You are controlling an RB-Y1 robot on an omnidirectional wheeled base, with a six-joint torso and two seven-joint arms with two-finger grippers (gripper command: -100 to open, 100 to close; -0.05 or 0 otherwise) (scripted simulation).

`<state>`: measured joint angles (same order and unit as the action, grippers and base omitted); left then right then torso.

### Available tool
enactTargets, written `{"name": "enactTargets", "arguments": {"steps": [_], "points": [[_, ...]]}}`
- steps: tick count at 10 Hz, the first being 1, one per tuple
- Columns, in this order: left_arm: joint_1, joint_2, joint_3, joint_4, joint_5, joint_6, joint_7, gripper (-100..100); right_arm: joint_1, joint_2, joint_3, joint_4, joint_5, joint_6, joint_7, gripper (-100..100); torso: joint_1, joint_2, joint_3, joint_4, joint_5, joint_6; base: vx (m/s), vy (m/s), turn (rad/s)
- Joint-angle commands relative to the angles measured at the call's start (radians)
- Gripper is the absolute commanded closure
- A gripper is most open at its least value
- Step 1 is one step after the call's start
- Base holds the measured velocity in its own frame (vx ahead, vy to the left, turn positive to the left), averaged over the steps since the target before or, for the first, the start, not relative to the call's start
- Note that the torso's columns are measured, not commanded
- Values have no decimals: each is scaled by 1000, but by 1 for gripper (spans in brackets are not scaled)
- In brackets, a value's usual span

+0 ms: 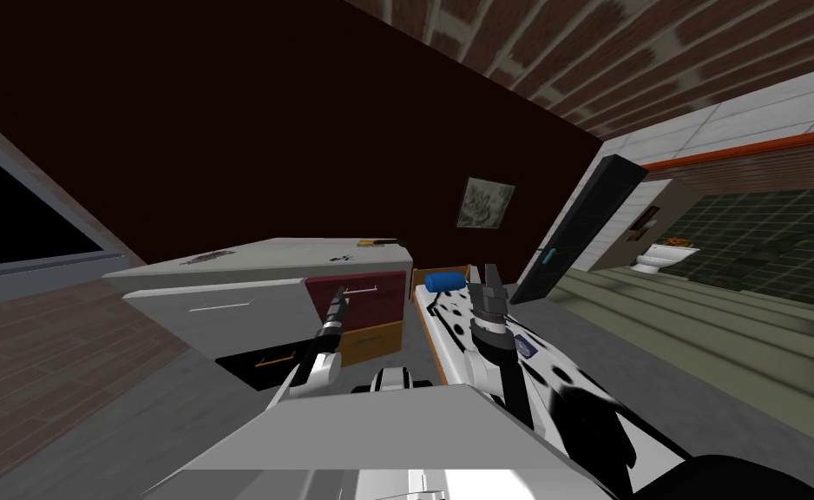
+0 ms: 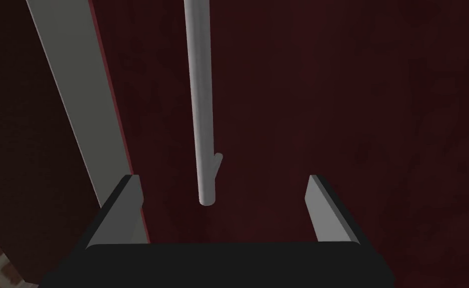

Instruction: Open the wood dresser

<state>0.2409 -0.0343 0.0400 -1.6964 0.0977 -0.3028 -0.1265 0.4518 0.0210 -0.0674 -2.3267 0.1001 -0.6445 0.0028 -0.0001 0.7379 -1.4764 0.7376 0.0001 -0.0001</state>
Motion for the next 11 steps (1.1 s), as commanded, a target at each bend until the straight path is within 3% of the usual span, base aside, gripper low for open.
{"name": "enactTargets", "arguments": {"steps": [1,11], "points": [[-2,0,-1,17,-1,-13,1,100,0,0,0,0,0,0,0,0,-1,6,4,2,0,0,-25,5,11],[25,1,-20,-40,-1,12,1,100,-1,0,0,0,0,0,0,0,1,-2,0,-3,2,1,-163,-28,12]]}}
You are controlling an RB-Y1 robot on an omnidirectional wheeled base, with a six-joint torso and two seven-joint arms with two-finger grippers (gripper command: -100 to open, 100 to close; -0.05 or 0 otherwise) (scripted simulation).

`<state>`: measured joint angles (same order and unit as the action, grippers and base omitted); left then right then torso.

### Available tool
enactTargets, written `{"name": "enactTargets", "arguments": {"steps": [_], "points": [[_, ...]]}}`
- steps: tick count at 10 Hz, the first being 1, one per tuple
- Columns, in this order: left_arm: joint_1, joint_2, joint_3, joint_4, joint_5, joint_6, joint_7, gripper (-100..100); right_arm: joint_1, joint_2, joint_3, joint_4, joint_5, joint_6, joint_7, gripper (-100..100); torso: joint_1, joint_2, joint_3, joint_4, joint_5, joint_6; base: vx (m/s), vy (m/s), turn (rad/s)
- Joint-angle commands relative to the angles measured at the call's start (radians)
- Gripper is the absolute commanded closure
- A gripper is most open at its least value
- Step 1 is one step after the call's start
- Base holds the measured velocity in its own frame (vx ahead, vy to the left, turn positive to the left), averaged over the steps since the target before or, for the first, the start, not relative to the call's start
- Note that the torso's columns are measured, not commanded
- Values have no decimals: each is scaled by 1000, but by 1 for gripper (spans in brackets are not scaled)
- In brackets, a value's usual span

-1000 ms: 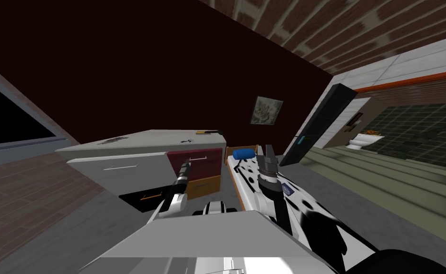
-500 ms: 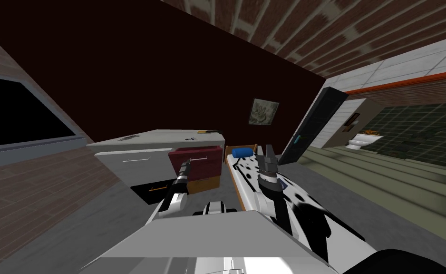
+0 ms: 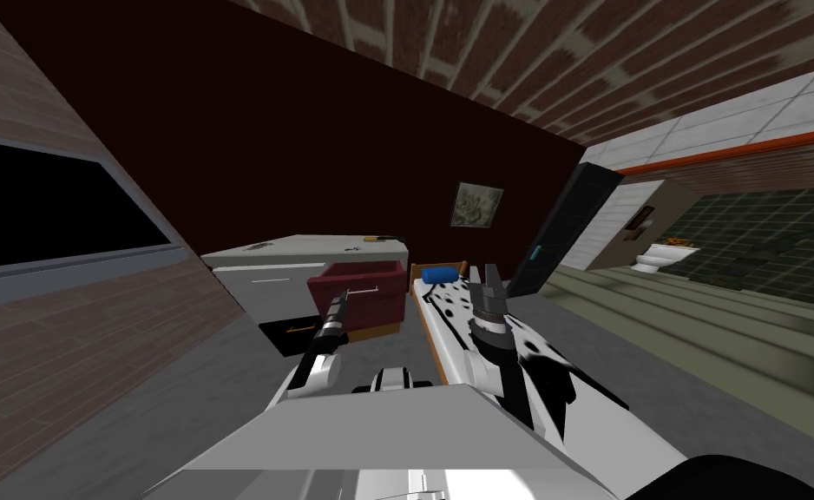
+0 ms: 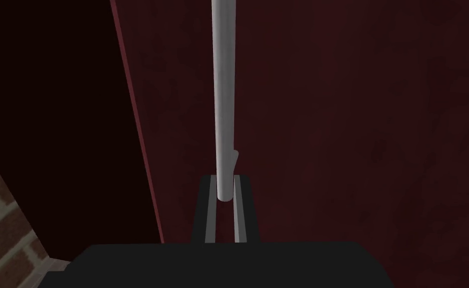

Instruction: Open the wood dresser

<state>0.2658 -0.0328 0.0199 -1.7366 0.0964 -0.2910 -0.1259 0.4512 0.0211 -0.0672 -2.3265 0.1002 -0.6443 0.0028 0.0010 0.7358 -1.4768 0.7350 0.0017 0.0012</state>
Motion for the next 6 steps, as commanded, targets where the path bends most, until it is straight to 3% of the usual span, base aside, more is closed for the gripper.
{"name": "enactTargets", "arguments": {"steps": [1,2,4,6], "points": [[53,50,-51,52,-50,-48,39,-100,0,0,0,0,0,0,0,0,1,-6,-4,1,-1,-1,-177,90,-341],[74,77,-55,73,-77,-49,39,-100,0,0,0,0,0,0,0,0,5,0,-1,2,0,0,-193,117,-423],[144,138,-55,73,-138,-49,39,-100,0,0,0,0,0,0,0,0,-1,-1,-1,2,-2,-1,-52,57,-355],[204,199,-55,73,-178,-49,39,-100,1,0,0,0,0,0,0,0,-4,-4,-3,1,-3,-2,17,-1,7]]}}
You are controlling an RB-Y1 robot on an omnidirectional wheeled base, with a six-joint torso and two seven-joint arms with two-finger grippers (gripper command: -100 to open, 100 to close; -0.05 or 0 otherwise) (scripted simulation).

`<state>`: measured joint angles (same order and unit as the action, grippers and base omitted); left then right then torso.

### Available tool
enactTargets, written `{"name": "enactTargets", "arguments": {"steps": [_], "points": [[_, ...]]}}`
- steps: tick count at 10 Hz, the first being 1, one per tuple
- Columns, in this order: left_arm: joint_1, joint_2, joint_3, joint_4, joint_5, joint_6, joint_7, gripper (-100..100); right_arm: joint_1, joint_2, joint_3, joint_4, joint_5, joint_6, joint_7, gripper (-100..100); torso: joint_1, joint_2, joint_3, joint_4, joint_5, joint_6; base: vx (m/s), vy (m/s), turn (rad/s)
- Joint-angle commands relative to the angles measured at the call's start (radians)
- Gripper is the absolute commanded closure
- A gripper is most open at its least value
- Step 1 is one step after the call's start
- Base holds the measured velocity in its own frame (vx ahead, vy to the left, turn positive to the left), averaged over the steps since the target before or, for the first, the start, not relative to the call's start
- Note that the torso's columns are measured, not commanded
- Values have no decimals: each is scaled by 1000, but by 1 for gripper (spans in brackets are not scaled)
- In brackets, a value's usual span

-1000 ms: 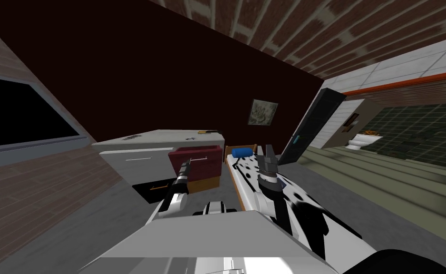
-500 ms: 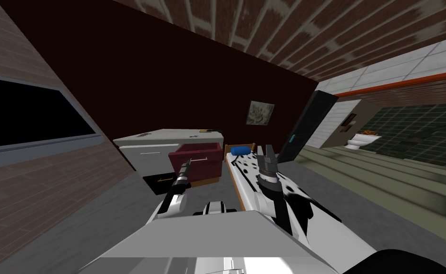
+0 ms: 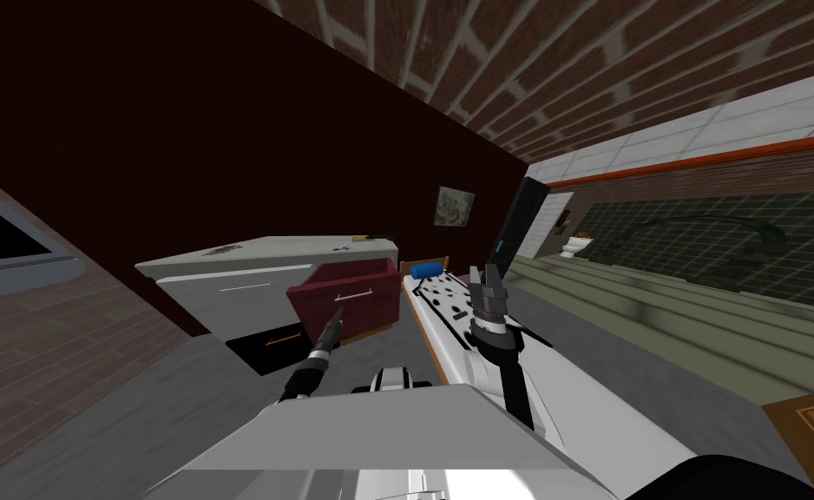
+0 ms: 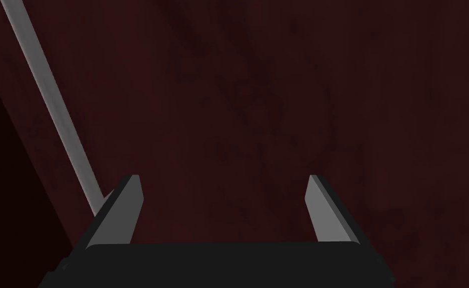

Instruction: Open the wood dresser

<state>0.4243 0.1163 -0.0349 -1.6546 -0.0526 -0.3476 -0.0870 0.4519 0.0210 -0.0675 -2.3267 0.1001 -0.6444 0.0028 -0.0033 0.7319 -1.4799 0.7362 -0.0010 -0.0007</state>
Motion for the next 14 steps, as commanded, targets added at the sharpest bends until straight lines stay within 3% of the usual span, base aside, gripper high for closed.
{"name": "enactTargets", "arguments": {"steps": [1,4,5,7,8,10,11,13,14], "points": [[45,78,0,-9,-29,7,0,-100,0,0,0,0,0,0,0,0,1,3,2,1,0,0,14,-15,8],[45,164,0,-9,-29,7,0,-100,0,0,0,0,0,0,0,0,4,8,5,2,1,1,3,-3,-3],[-3,133,23,6,-79,43,49,-100,0,0,0,0,0,0,0,0,4,7,5,2,1,1,-67,23,-150],[-3,133,23,6,-121,43,78,-100,0,0,0,0,0,0,0,0,4,10,6,3,1,0,-78,22,-36],[-51,119,46,24,-158,76,120,-100,0,0,0,0,0,0,0,0,3,6,4,2,1,0,-91,38,-119],[-51,119,46,24,-213,76,156,-100,0,0,0,0,0,0,0,0,3,6,4,2,1,0,-63,20,-47],[-99,105,70,41,-246,109,192,-100,0,0,0,0,0,0,0,0,2,4,3,1,1,0,-95,16,-130],[-99,105,70,41,-304,109,235,-100,0,0,0,0,0,0,0,0,4,7,5,2,1,0,-64,14,-35],[-147,92,93,59,-336,143,269,-100,0,0,0,0,0,0,0,0,3,4,3,1,1,0,-78,13,-119]]}}
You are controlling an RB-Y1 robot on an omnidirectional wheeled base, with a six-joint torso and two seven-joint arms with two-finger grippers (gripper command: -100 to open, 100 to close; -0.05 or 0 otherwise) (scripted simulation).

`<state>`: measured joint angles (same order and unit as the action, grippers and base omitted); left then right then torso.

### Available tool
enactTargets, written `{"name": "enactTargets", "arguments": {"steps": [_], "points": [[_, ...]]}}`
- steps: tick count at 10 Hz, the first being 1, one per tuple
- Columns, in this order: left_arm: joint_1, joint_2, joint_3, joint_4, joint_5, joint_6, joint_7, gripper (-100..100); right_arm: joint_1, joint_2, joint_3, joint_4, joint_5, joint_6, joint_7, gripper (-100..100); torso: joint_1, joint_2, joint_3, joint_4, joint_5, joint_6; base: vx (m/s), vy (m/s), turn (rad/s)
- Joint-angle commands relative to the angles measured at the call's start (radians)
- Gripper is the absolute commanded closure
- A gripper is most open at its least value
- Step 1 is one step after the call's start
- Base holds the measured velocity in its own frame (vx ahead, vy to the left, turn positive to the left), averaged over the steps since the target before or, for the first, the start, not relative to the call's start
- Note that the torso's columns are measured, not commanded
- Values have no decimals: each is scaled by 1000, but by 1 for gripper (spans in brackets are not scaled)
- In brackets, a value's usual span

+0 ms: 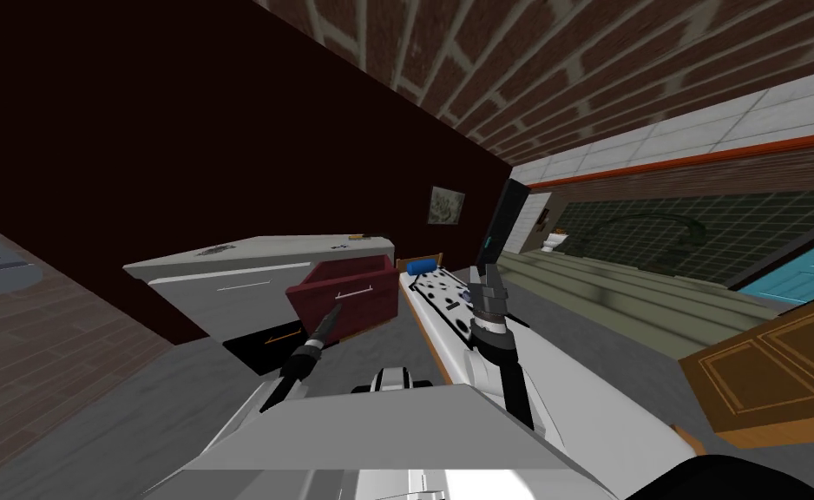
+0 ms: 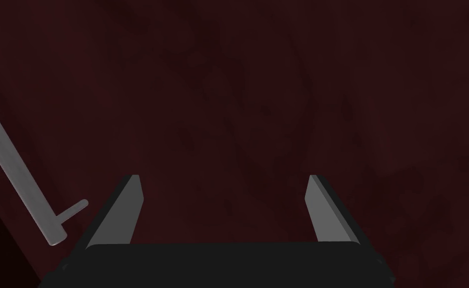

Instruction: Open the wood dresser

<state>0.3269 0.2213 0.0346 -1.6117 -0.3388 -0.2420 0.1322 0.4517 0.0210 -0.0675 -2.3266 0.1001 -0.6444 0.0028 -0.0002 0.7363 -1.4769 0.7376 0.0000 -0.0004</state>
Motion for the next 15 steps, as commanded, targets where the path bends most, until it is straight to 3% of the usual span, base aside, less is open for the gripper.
{"name": "enactTargets", "arguments": {"steps": [1,2,3,5,6,8,9,11,12,14,15], "points": [[-50,-13,24,16,-82,37,75,-100,0,0,0,0,0,0,0,0,0,2,1,0,0,1,-92,27,-94],[-50,-13,24,16,-110,37,94,-100,0,0,0,0,0,0,0,0,1,3,2,1,0,0,-44,14,2],[-97,-27,47,33,-141,70,128,-100,0,0,0,0,0,0,0,0,0,1,0,0,0,0,-69,10,-111],[-98,-27,47,33,-201,70,173,-100,0,0,0,0,0,0,0,0,0,2,1,0,0,0,-63,15,-49],[-147,-41,71,50,-232,104,208,-100,0,0,0,0,0,0,0,0,0,1,1,0,0,0,-90,26,-143],[-147,-41,71,50,-291,104,251,-100,0,0,0,0,0,0,0,0,0,3,2,1,0,0,-70,10,-29],[-195,-55,94,68,-321,137,289,-100,0,0,0,0,0,0,0,0,0,0,0,0,0,0,-81,17,-136],[-195,-55,94,68,-383,137,330,-100,0,0,0,0,0,0,0,0,0,2,1,1,0,0,-65,5,-36],[-242,-68,117,85,-413,170,365,-100,0,0,0,0,0,0,0,0,0,0,0,0,0,0,-105,16,-133],[-243,-68,117,85,-474,170,408,-100,0,0,0,0,0,0,0,0,1,3,2,1,0,0,-66,12,-39],[-292,-82,141,103,-505,204,442,-100,0,0,0,0,0,0,0,0,0,0,0,0,0,0,-79,16,-137]]}}
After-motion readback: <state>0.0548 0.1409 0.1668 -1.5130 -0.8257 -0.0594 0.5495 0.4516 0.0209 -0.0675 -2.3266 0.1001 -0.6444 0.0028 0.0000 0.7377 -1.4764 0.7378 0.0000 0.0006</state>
